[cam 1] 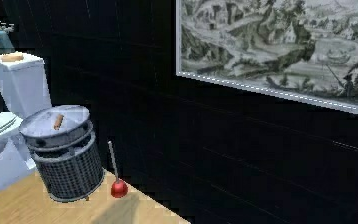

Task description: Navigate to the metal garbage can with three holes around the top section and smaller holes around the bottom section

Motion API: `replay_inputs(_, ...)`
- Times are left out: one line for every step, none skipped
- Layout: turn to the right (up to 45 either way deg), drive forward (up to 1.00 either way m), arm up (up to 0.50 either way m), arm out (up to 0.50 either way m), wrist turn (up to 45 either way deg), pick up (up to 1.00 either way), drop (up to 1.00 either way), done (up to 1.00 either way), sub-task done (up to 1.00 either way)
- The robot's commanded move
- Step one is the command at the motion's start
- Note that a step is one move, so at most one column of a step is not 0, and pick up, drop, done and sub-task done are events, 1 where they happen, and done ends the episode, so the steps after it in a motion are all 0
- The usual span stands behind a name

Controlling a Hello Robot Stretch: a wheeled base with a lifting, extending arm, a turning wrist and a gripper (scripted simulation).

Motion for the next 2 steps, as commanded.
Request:
replay_inputs(0.0,0.2,0.0,0.0,0.0,0.0,0.0,0.0,0.0)
replay_inputs(-30.0,0.0,0.0,0.0,0.0,0.0,0.0,0.0,0.0)
